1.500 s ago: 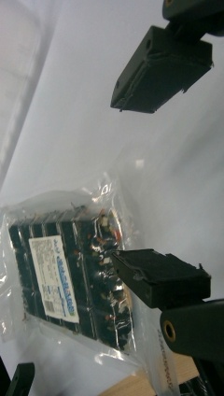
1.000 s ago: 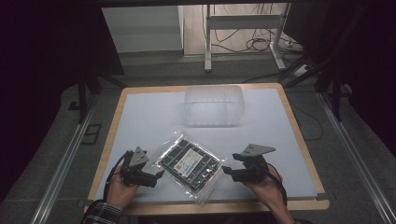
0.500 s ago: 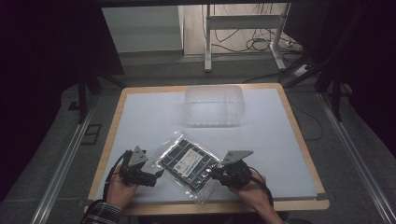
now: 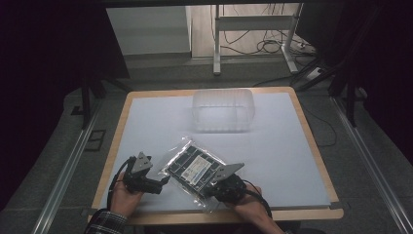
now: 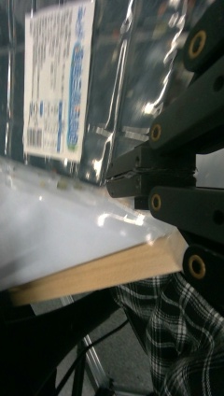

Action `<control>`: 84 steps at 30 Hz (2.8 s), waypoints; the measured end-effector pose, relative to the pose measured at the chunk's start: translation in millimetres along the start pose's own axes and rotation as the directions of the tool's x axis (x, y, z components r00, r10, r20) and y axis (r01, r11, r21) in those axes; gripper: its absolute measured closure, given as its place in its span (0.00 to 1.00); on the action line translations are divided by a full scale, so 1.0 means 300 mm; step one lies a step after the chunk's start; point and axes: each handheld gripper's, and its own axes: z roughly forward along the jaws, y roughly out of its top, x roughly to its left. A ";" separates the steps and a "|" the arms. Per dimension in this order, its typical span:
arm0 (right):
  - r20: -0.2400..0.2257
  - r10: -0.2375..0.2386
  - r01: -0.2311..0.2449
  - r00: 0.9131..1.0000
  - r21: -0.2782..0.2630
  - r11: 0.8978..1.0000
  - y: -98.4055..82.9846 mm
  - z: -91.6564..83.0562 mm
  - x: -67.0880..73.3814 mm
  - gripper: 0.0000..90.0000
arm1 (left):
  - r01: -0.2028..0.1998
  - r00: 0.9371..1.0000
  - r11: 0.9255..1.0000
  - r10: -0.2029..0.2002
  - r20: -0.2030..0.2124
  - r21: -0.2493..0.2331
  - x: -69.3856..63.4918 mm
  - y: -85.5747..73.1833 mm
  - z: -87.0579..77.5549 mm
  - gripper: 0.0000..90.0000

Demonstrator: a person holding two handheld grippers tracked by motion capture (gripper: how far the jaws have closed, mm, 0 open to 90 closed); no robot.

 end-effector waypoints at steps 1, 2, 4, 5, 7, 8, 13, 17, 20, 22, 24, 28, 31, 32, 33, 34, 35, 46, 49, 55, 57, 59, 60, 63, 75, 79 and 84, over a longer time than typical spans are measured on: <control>-0.006 -0.006 0.006 1.000 0.003 1.000 0.002 0.008 0.005 0.99 | 0.000 1.000 1.000 0.000 -0.001 -0.001 0.000 0.000 0.000 0.01; -0.012 -0.008 0.008 1.000 0.006 1.000 0.004 0.016 0.010 0.99 | -0.001 1.000 1.000 0.001 -0.002 0.000 0.000 0.000 0.000 0.01; -0.022 -0.015 0.015 1.000 0.015 1.000 0.008 0.031 0.019 0.99 | -0.001 1.000 1.000 0.001 -0.002 -0.001 0.000 0.000 -0.001 0.01; -0.027 -0.015 0.016 1.000 0.019 1.000 0.009 0.037 0.023 0.99 | -0.004 1.000 1.000 0.004 -0.002 0.001 0.000 0.000 -0.001 0.01; -0.039 -0.022 0.023 0.999 0.030 0.999 0.011 0.054 0.034 0.99 | -0.003 1.000 1.000 0.003 -0.003 -0.001 0.000 0.000 -0.002 0.01; -0.039 -0.022 0.023 0.999 0.030 0.999 0.011 0.054 0.034 0.99 | -0.003 1.000 1.000 0.003 -0.003 -0.001 0.000 0.000 -0.002 0.01; -0.043 -0.035 0.037 0.998 0.051 0.998 0.007 0.065 0.041 0.99 | -0.001 1.000 1.000 0.001 -0.005 -0.009 0.001 0.000 -0.005 0.01; -0.037 -0.034 0.036 0.999 0.072 0.997 0.000 0.062 0.029 0.99 | -0.002 1.000 1.000 0.002 -0.010 -0.022 0.000 0.001 -0.010 0.01; -0.035 -0.017 0.020 0.999 0.079 0.997 -0.005 0.057 0.016 0.99 | -0.003 1.000 0.999 0.003 -0.010 -0.032 0.001 0.002 -0.015 0.02; -0.029 -0.013 0.016 0.999 0.081 0.997 -0.007 0.052 0.008 0.99 | -0.001 1.000 0.999 0.000 -0.011 -0.036 0.002 0.002 -0.017 0.02; -0.021 -0.008 0.010 1.000 0.079 0.997 -0.009 0.046 -0.001 0.99 | 0.002 1.000 0.999 -0.002 -0.013 -0.038 0.003 0.002 -0.017 0.02; -0.006 0.006 -0.005 1.000 0.082 0.997 -0.014 0.032 -0.019 0.99 | 0.003 1.000 0.999 -0.003 -0.015 -0.043 0.003 0.002 -0.019 0.02; 0.010 0.018 -0.019 1.000 0.087 0.996 -0.020 0.023 -0.034 0.99 | 0.005 1.000 0.999 -0.006 -0.017 -0.045 0.004 0.002 -0.021 0.02; 0.016 0.024 -0.025 1.000 0.088 0.996 -0.021 0.019 -0.039 0.99 | 0.005 1.000 0.999 -0.006 -0.018 -0.046 0.004 0.002 -0.022 0.02; 0.022 0.026 -0.028 0.999 0.088 0.996 -0.023 0.015 -0.045 0.99 | 0.004 1.000 0.999 -0.005 -0.019 -0.048 0.005 0.002 -0.022 0.02; 0.029 0.031 -0.034 0.999 0.089 0.995 -0.026 0.010 -0.052 0.99 | 0.004 1.000 0.999 -0.005 -0.019 -0.049 0.005 0.002 -0.023 0.02; 0.034 0.032 -0.035 0.999 0.087 0.996 -0.027 0.007 -0.057 0.99 | 0.004 1.000 0.999 -0.005 -0.019 -0.049 0.005 0.002 -0.023 0.02; 0.092 0.059 -0.066 0.994 0.074 0.995 -0.039 -0.026 -0.107 0.99 | 0.011 1.000 0.999 -0.012 -0.014 -0.052 0.007 0.002 -0.025 0.02; 0.108 0.069 -0.077 0.992 0.069 0.995 -0.042 -0.033 -0.119 0.99 | 0.008 1.000 0.999 -0.008 -0.014 -0.050 0.007 0.002 -0.024 0.02; 0.147 0.094 -0.103 0.985 0.052 0.993 -0.052 -0.049 -0.154 0.99 | 0.008 1.000 0.999 -0.009 -0.014 -0.049 0.006 0.002 -0.023 0.02; 0.159 0.106 -0.114 0.982 0.042 0.993 -0.055 -0.053 -0.166 0.99 | 0.008 1.000 0.999 -0.008 -0.015 -0.048 0.005 0.002 -0.022 0.02; 0.171 0.108 -0.116 0.979 0.036 0.993 -0.057 -0.057 -0.178 0.99 | 0.007 1.000 0.999 -0.008 -0.016 -0.047 0.004 0.002 -0.022 0.02; 0.176 0.113 -0.120 0.978 0.031 0.992 -0.060 -0.059 -0.186 0.99 | 0.007 1.000 0.999 -0.008 -0.016 -0.047 0.004 0.002 -0.022 0.02; 0.188 0.125 -0.131 0.974 0.021 0.991 -0.064 -0.065 -0.201 0.99 | 0.006 1.000 0.999 -0.007 -0.015 -0.047 0.004 0.003 -0.021 0.02; 0.200 0.077 -0.085 0.977 0.030 0.996 -0.048 -0.069 -0.175 0.98 | 0.002 1.000 0.999 -0.003 -0.015 -0.043 0.003 0.003 -0.020 0.02; 0.202 0.100 -0.103 0.974 0.002 0.995 -0.043 -0.086 -0.185 0.94 | 0.003 1.000 0.999 -0.003 -0.017 -0.044 0.003 0.003 -0.021 0.02; 0.224 0.131 -0.121 0.966 -0.056 0.991 -0.040 -0.120 -0.215 0.90 | -0.001 1.000 0.999 0.000 -0.020 -0.045 0.002 0.004 -0.022 0.02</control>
